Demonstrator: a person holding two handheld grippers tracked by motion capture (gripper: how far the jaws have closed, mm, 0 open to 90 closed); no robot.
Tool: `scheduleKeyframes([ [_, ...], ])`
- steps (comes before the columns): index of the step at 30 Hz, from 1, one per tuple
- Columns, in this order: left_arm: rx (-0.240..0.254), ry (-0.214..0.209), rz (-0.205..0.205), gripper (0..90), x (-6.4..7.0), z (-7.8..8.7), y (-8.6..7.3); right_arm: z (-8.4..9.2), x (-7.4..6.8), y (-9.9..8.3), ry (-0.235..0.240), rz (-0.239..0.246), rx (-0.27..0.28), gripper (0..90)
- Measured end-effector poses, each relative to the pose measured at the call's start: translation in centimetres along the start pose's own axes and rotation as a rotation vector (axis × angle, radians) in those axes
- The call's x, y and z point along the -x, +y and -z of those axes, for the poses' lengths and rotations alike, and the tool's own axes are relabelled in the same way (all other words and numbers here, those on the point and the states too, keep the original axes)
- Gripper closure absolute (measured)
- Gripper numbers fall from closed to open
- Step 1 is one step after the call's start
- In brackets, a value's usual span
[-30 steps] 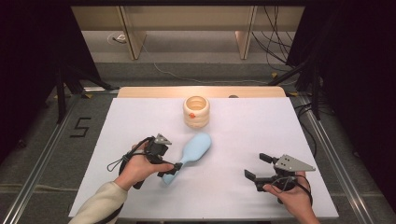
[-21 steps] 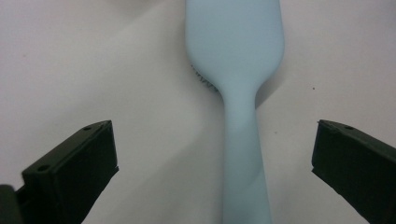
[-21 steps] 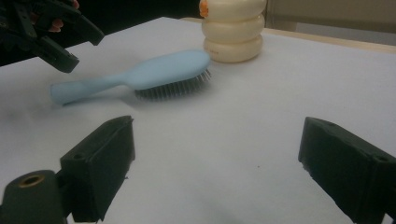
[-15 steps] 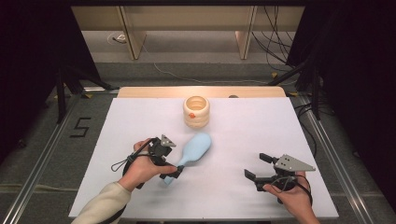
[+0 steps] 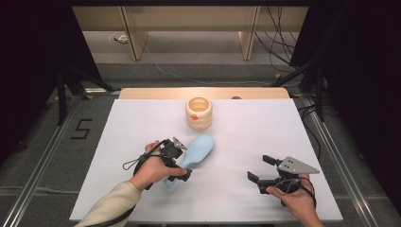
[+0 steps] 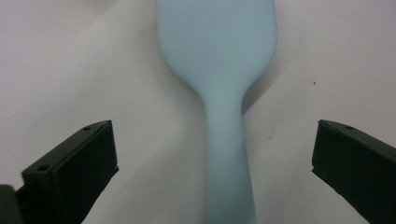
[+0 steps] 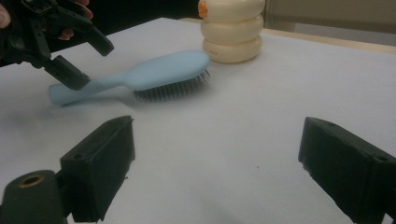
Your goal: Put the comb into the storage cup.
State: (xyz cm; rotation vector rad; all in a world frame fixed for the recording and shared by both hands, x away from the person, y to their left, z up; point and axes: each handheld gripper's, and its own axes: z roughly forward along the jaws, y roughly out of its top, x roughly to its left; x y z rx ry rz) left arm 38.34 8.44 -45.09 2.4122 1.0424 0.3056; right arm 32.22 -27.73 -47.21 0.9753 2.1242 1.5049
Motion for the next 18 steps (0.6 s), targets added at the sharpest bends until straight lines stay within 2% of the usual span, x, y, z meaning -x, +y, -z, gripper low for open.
scheduleKeyframes([
  [2, -0.019, 0.011, -0.003, 0.0, 0.2, -0.4, 0.4, 0.0, 0.0, 0.0, 0.000, 0.000, -0.001, 11.7],
  [7, -0.062, 0.007, -0.006, 1.0, 0.4, -1.1, 1.0, 0.0, 0.0, 0.0, 0.000, 0.000, -0.001, 11.6],
  [15, -0.134, 0.024, -0.012, 7.5, -0.3, -2.1, 1.5, 0.0, 0.0, 0.0, 0.000, 0.001, -0.002, 11.7],
  [18, -0.160, 0.015, -0.009, 10.5, -0.4, -2.5, 1.8, 0.0, 0.0, 0.0, 0.000, -0.001, -0.003, 11.7],
])
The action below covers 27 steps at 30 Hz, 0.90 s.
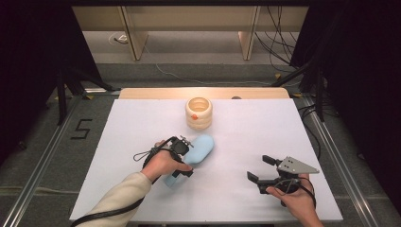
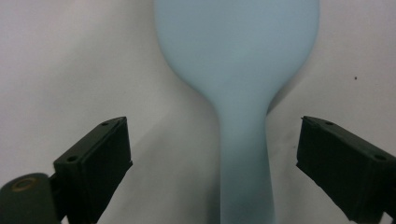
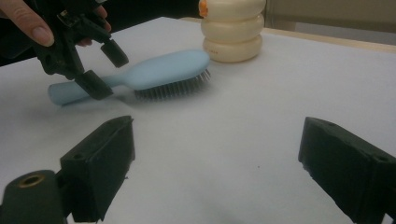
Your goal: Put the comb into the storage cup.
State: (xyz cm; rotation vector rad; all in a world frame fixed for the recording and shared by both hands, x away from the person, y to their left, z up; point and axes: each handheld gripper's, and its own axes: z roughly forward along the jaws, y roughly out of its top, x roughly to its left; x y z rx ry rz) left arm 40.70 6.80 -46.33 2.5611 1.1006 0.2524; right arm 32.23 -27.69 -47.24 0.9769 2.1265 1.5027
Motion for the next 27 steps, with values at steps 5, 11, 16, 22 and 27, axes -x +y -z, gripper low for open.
scheduleKeyframes([
  [5, -0.020, -0.011, 0.001, 15.5, 0.0, -0.4, 0.3, 0.0, 0.0, 0.0, 0.000, 0.005, -0.001, 11.7],
  [11, -0.047, -0.033, 0.005, 20.0, 0.2, -0.7, 0.6, 0.0, 0.0, 0.0, 0.000, 0.002, -0.001, 11.7],
  [16, -0.072, -0.050, 0.008, 27.7, 0.0, -0.8, 0.8, 0.0, 0.0, 0.0, 0.000, 0.004, -0.001, 11.6],
  [22, -0.083, -0.062, 0.009, 33.6, -0.2, -0.8, 0.9, 0.0, 0.0, 0.0, 0.000, 0.007, -0.004, 11.7],
  [27, -0.093, -0.054, 0.001, 35.8, -0.2, -0.9, 1.1, 0.0, 0.0, 0.0, 0.001, 0.007, -0.004, 11.7],
])
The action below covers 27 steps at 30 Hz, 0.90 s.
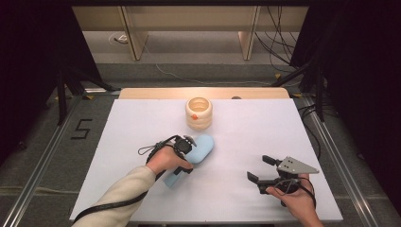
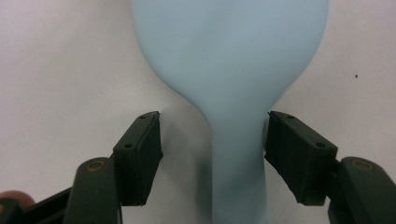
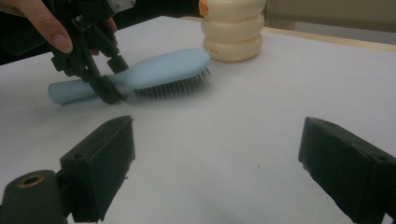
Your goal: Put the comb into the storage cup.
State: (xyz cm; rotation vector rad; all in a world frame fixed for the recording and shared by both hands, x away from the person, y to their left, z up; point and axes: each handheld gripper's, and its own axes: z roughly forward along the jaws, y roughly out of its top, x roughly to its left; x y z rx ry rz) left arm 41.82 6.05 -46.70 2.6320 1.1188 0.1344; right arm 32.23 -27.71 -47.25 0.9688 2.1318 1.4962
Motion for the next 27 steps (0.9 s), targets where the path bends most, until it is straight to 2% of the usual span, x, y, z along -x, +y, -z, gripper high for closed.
scheduleKeyframes([
  [19, -0.071, -0.003, -0.014, 47.3, 0.3, 0.1, 1.1, 0.0, 0.0, 0.0, 0.000, -0.004, -0.004, 11.7],
  [23, -0.076, -0.003, -0.019, 54.3, 0.4, 0.1, 1.1, 0.0, 0.0, 0.0, 0.000, -0.003, -0.003, 11.6],
  [27, -0.080, -0.003, -0.016, 57.5, 0.4, 0.1, 1.2, 0.0, 0.0, 0.0, 0.001, -0.003, -0.004, 11.7],
])
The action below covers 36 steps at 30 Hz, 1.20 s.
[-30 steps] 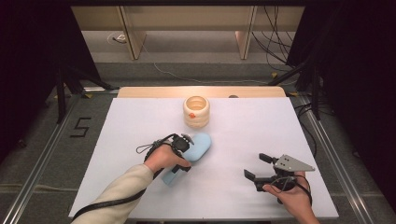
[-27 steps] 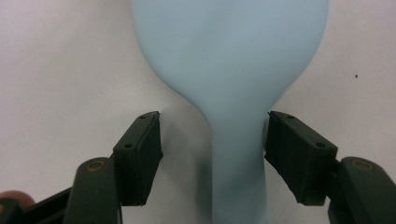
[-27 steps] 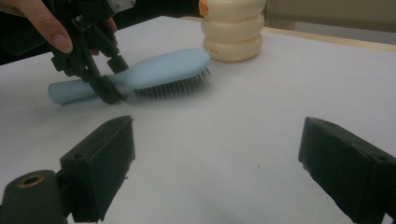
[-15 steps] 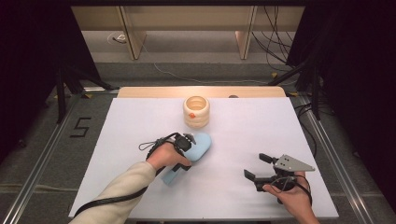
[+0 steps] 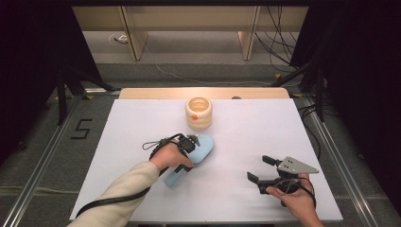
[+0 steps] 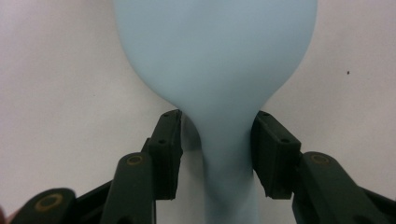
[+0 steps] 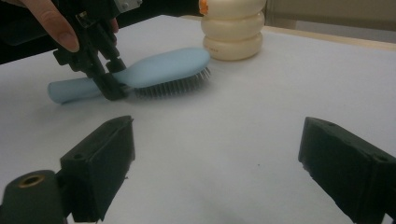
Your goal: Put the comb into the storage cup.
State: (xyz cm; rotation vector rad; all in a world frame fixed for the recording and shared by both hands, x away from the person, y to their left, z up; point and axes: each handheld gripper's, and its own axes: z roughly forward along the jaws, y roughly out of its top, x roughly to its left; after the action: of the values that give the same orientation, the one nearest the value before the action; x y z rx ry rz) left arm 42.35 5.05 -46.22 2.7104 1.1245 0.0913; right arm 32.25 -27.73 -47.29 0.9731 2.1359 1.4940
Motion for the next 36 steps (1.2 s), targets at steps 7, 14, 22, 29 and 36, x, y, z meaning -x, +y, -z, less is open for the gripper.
scheduleKeyframes([
  [7, -0.002, -0.005, 0.018, 65.6, 0.1, 0.1, -0.1, 0.0, 0.0, 0.0, -0.001, -0.001, 0.000, 11.7],
  [14, 0.013, -0.005, 0.019, 69.0, 0.0, 0.1, -0.3, 0.0, 0.0, 0.0, -0.001, 0.000, -0.001, 11.7],
  [22, 0.054, 0.002, 0.006, 69.4, 0.1, 0.1, -0.8, 0.0, 0.0, 0.0, -0.004, -0.002, 0.008, 11.7],
  [29, 0.092, -0.005, 0.002, 69.5, 0.0, 0.1, -1.3, 0.0, 0.0, 0.0, -0.005, -0.003, 0.007, 11.7],
  [36, 0.107, -0.010, -0.006, 69.5, 0.0, 0.1, -1.5, 0.0, 0.0, 0.0, -0.005, -0.003, 0.007, 11.7],
])
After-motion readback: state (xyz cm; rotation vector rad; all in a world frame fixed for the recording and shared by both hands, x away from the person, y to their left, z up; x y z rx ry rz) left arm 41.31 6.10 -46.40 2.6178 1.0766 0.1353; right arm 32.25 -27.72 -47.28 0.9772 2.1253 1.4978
